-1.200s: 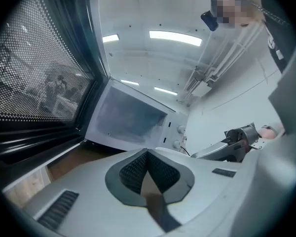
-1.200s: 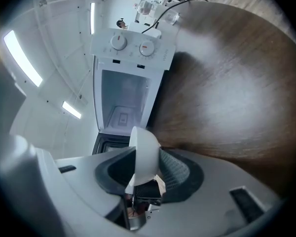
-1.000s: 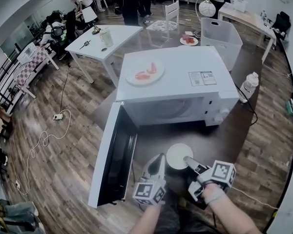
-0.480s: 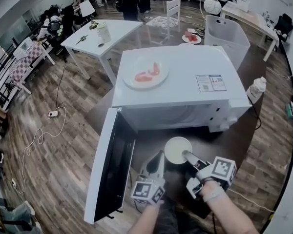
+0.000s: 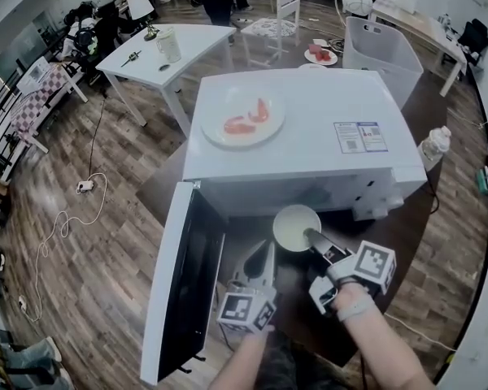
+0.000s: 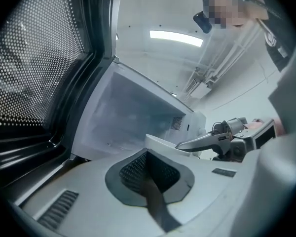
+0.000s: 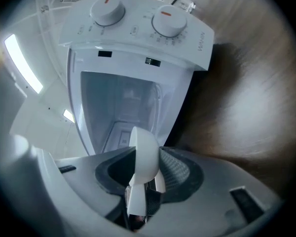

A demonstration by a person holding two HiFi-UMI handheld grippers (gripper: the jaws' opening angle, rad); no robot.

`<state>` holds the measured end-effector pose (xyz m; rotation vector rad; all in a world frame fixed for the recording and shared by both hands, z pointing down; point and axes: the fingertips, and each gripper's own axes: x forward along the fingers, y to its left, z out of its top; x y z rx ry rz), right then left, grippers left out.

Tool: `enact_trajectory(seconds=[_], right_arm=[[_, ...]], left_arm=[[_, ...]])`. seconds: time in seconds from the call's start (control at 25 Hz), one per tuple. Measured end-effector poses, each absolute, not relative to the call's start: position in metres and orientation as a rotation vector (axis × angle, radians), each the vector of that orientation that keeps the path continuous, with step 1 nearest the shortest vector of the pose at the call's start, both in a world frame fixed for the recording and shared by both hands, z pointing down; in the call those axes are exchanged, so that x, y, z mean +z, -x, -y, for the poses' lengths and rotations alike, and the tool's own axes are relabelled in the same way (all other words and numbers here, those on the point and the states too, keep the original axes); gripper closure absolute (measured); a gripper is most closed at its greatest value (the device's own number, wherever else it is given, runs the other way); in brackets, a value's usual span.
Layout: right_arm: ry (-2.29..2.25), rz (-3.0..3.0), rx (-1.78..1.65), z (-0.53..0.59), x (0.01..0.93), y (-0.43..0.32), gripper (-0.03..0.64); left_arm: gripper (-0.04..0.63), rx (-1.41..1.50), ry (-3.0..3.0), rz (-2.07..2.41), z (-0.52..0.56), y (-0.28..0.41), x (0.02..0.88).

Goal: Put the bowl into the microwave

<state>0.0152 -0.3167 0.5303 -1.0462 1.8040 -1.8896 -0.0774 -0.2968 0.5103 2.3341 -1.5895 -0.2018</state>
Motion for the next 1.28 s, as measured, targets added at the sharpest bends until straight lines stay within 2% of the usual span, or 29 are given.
enact_trajectory(seconds=[1.28], right_arm=[[1.14,-1.802,-1.801,0.394,0.529,0.008,0.479]], left_arm=[[0.583,-0.252,-2.348,1.506,0.347,0.063,0.511]])
